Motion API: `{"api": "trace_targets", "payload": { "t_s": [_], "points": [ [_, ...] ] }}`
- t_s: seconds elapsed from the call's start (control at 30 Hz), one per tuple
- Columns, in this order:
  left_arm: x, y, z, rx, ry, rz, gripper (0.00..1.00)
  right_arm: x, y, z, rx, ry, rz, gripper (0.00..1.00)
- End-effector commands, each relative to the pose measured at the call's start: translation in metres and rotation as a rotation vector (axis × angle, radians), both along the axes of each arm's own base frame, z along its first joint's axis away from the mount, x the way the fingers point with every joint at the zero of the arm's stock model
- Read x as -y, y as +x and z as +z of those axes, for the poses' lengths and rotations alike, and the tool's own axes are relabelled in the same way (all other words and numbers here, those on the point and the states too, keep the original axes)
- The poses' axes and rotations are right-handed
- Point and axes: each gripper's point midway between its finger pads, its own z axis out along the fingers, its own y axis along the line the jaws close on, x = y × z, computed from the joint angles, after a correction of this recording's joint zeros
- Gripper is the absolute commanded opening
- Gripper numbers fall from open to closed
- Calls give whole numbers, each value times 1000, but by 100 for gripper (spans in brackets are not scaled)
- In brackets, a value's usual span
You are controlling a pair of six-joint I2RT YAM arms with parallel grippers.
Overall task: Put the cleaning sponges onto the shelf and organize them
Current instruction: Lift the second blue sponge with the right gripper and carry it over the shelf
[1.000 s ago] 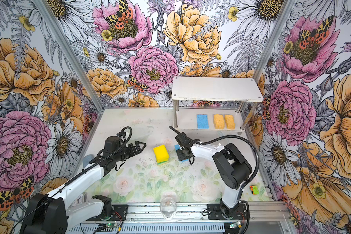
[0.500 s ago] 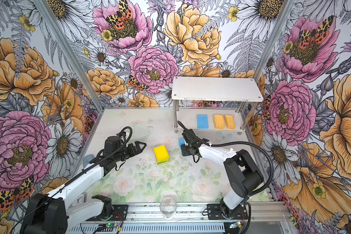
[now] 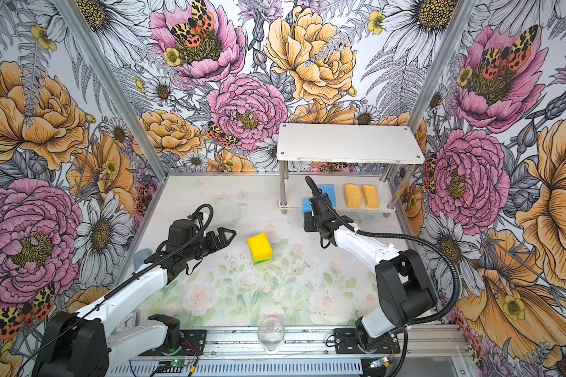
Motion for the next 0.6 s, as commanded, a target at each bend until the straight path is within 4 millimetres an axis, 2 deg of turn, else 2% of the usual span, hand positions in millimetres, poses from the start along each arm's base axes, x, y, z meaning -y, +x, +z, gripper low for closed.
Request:
{"api": "trace_targets", "payload": {
  "t_s": [0.0, 0.1, 0.23, 0.43, 0.57],
  "points": [
    [0, 0, 7, 26, -13, -8, 99, 0, 33, 37, 134, 37, -49, 53],
    [-1, -1, 8, 28, -13, -7, 99, -4, 50, 45, 170, 50, -59, 52],
    [-1, -1, 8, 28, -13, -7, 99, -12, 72, 45, 191, 65, -68, 52],
    [-1, -2, 7, 25, -14, -5, 99, -15, 99, 35, 207, 66, -109, 52],
    [-2, -2, 7, 24, -12, -3, 99, -18, 110, 23, 192, 59, -120, 53]
  ]
}}
